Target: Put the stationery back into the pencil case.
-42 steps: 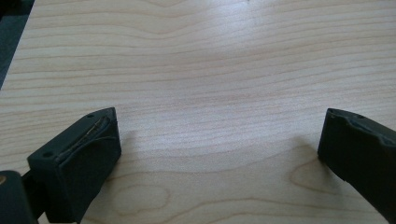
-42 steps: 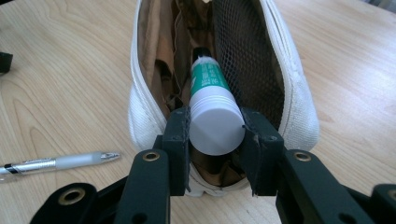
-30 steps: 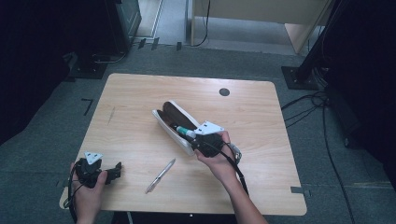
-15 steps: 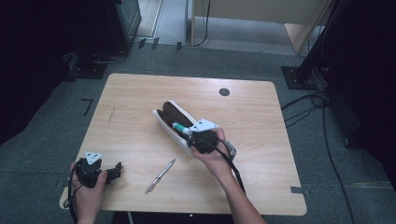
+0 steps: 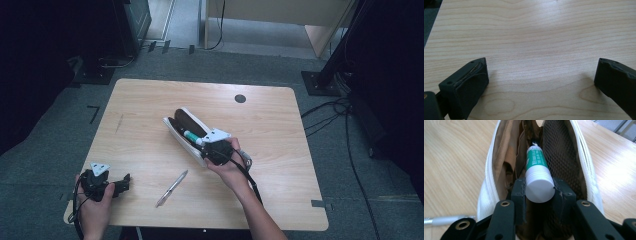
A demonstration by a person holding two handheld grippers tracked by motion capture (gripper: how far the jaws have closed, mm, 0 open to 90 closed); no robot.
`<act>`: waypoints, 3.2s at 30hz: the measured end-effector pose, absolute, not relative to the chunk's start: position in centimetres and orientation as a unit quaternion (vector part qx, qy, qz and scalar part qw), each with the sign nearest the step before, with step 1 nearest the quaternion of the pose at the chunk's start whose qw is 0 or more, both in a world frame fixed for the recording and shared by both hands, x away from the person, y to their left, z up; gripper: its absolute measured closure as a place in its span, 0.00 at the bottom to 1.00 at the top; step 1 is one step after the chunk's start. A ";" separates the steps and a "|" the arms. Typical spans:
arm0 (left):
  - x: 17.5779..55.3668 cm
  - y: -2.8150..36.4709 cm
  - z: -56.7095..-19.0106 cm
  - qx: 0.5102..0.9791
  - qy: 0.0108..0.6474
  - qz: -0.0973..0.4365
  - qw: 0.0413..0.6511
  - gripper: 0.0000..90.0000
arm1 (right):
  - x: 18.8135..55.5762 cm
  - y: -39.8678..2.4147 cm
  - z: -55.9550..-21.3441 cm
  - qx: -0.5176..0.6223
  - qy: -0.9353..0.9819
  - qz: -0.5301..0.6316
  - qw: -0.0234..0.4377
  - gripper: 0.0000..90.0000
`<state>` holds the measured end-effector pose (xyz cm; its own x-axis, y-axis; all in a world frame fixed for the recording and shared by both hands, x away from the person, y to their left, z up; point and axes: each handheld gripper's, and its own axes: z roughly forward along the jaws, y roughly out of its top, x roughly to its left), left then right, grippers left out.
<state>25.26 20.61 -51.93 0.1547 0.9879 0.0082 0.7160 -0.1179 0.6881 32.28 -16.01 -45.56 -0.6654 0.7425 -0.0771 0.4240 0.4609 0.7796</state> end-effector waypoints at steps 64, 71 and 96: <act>25.3 20.6 -51.9 0.707 0.602 0.243 0.279 0.00 | 25.9 -15.6 -46.6 0.287 0.847 0.429 0.125 0.74; 25.3 20.6 -51.9 0.708 0.601 0.243 0.279 0.00 | 26.6 -14.5 -48.7 0.269 0.852 0.439 0.094 0.66; 24.8 20.7 -51.8 0.705 0.596 0.251 0.292 0.14 | 27.7 -13.0 -51.3 0.226 0.860 0.448 0.096 0.52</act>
